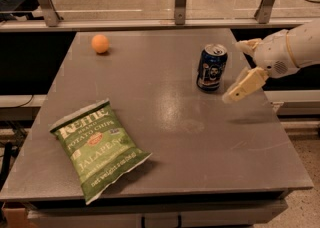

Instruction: Knock pepsi can over

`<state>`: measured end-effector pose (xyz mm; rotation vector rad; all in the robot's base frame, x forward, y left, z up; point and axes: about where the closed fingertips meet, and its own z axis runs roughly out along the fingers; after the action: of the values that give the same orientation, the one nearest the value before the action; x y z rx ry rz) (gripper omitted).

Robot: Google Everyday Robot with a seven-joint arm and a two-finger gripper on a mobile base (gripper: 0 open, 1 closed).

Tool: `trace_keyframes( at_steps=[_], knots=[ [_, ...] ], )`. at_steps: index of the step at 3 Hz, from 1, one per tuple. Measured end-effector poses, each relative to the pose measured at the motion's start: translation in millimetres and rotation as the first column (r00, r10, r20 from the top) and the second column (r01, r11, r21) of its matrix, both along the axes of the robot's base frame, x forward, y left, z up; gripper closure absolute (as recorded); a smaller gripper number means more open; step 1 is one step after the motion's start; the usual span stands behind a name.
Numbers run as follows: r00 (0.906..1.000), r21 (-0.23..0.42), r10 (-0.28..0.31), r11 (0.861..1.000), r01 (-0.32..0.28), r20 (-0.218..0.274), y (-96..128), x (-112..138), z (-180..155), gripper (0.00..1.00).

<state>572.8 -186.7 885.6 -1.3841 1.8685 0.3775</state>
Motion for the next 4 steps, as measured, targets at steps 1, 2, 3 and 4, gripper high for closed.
trace_keyframes(
  at_steps=[1, 2, 3, 4],
  knots=[
    [0.9995, 0.100, 0.031, 0.994, -0.032, 0.009, 26.7, 15.4, -8.7, 0.00],
    [0.9960, 0.179, 0.084, 0.980, -0.088, 0.030, 74.5, 19.7, 2.1, 0.00],
    [0.9882, 0.236, 0.144, 0.960, -0.152, 0.051, 127.0, 16.7, 18.7, 0.00],
    [0.9793, 0.280, 0.195, 0.938, -0.202, 0.056, 171.8, 11.2, 33.1, 0.00]
  ],
)
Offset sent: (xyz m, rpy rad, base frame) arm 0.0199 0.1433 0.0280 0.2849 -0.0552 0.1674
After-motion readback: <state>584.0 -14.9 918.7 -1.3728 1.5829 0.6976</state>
